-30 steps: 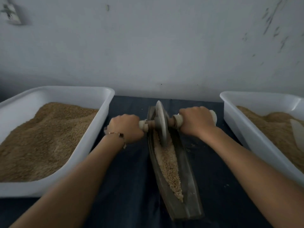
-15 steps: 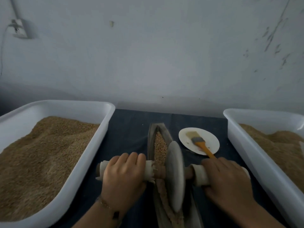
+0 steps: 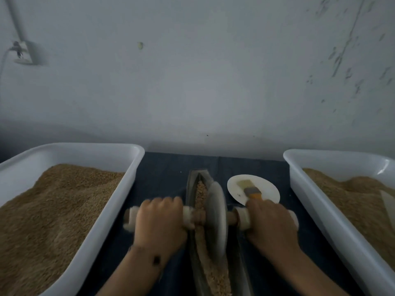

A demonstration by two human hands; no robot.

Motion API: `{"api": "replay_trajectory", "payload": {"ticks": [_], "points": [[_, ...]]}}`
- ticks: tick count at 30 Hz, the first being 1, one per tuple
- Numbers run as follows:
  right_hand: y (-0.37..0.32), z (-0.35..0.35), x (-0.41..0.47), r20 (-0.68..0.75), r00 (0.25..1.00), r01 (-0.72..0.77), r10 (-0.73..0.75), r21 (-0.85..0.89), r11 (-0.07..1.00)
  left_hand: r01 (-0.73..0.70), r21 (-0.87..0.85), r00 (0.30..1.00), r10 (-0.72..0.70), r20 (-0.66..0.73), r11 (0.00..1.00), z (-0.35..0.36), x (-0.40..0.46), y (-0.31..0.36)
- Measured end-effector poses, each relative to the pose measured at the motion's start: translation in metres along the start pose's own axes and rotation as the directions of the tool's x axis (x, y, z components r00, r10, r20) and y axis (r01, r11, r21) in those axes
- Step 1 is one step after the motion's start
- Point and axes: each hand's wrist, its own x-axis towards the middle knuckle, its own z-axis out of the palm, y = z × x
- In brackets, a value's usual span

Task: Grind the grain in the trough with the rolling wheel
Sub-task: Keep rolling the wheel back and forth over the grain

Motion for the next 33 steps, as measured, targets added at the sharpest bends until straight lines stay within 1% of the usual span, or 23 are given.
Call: {"api": "replay_trajectory", "payload": {"ticks": [1, 2, 3, 4, 5, 7, 8, 9, 10, 11, 13, 15, 17, 19, 21, 22, 24, 26, 28, 30, 32, 33], "points": [[-0.003, -0.005, -0.017, -0.106, 0.992, 0.062, -0.062, -0.004, 0.998, -0.025, -0.001, 0.999, 0.025, -0.019, 1.000, -0.003, -0.017, 0.003], [-0.003, -0.010, -0.031, -0.180, 0.976, 0.122, -0.123, -0.017, 0.992, -0.049, -0.074, 0.996, 0.043, -0.078, 0.996, -0.005, -0.034, 0.004], [-0.002, -0.016, -0.041, -0.231, 0.959, 0.160, -0.167, -0.046, 0.986, -0.092, -0.127, 0.989, 0.075, -0.130, 0.988, -0.008, -0.048, 0.004], [0.000, -0.022, -0.048, -0.257, 0.945, 0.189, -0.202, -0.075, 0.979, -0.112, -0.138, 0.984, 0.090, -0.153, 0.984, -0.008, -0.060, 0.004], [0.001, -0.029, -0.051, -0.270, 0.932, 0.219, -0.239, -0.104, 0.970, -0.103, -0.151, 0.988, 0.083, -0.132, 0.983, -0.009, -0.068, 0.004], [0.000, -0.039, -0.048, -0.262, 0.917, 0.274, -0.301, -0.137, 0.952, -0.059, -0.217, 0.998, 0.054, -0.027, 0.974, -0.009, -0.071, 0.003], [-0.001, -0.041, -0.042, -0.240, 0.918, 0.291, -0.317, -0.139, 0.947, -0.014, -0.208, 0.999, 0.022, 0.033, 0.978, -0.007, -0.067, 0.001], [-0.002, -0.040, -0.034, -0.211, 0.923, 0.300, -0.323, -0.132, 0.945, 0.029, -0.171, 0.999, -0.024, 0.035, 0.985, -0.002, -0.060, -0.002], [-0.004, -0.037, -0.024, -0.177, 0.935, 0.290, -0.308, -0.119, 0.950, 0.092, -0.149, 0.995, -0.085, 0.051, 0.985, 0.005, -0.053, -0.005], [-0.006, -0.031, -0.013, -0.142, 0.948, 0.272, -0.284, -0.100, 0.957, 0.123, -0.138, 0.991, -0.113, 0.076, 0.983, 0.011, -0.045, -0.009], [-0.005, -0.020, 0.013, -0.059, 0.973, 0.219, -0.223, -0.063, 0.974, 0.133, -0.108, 0.990, -0.126, 0.066, 0.985, 0.020, -0.027, -0.016], [0.000, -0.005, 0.038, 0.026, 0.988, 0.156, -0.155, -0.074, 0.985, 0.132, -0.087, 0.990, -0.127, 0.056, 0.987, 0.024, -0.003, -0.019], [0.006, 0.008, 0.058, 0.134, 0.988, 0.078, -0.072, -0.039, 0.996, 0.144, -0.034, 0.986, -0.141, 0.088, 0.989, 0.020, 0.024, -0.019], [0.008, 0.013, 0.065, 0.179, 0.984, 0.015, -0.019, 0.025, 1.000, 0.116, 0.024, 0.980, -0.118, 0.161, 0.993, 0.011, 0.045, -0.017], [0.006, 0.012, 0.056, 0.196, 0.980, -0.041, 0.034, 0.036, 0.998, 0.077, 0.050, 0.979, -0.085, 0.185, 0.996, 0.005, 0.048, -0.012], [0.004, 0.008, 0.046, 0.188, 0.981, -0.054, 0.048, 0.030, 0.998, 0.064, 0.056, 0.983, -0.073, 0.168, 0.996, 0.003, 0.041, -0.008], [0.001, -0.001, 0.018, 0.132, 0.990, -0.049, 0.045, 0.033, 0.998, 0.047, 0.048, 0.990, -0.052, 0.132, 0.998, -0.002, 0.015, 0.000], [-0.001, -0.013, -0.014, 0.107, 0.993, -0.056, 0.050, 0.057, 0.997, 0.024, 0.001, 0.989, -0.024, 0.143, 1.000, -0.007, -0.019, 0.005], [-0.001, -0.020, -0.043, 0.202, 0.973, -0.112, 0.113, -0.021, 0.994, -0.013, -0.031, 0.989, 0.018, 0.145, 0.999, -0.014, -0.044, 0.008], [0.003, -0.025, -0.063, 0.269, 0.947, -0.158, 0.175, -0.081, 0.984, -0.056, -0.026, 0.984, 0.060, 0.165, 0.998, -0.017, -0.052, 0.009], [0.005, -0.029, -0.061, 0.296, 0.941, -0.160, 0.164, -0.036, 0.986, -0.077, -0.025, 0.977, 0.081, 0.197, 0.997, -0.018, -0.047, 0.008], [0.006, -0.029, -0.054, 0.321, 0.938, -0.121, 0.133, -0.056, 0.991, -0.078, -0.031, 0.976, 0.083, 0.201, 0.996, -0.018, -0.041, 0.006]]}}
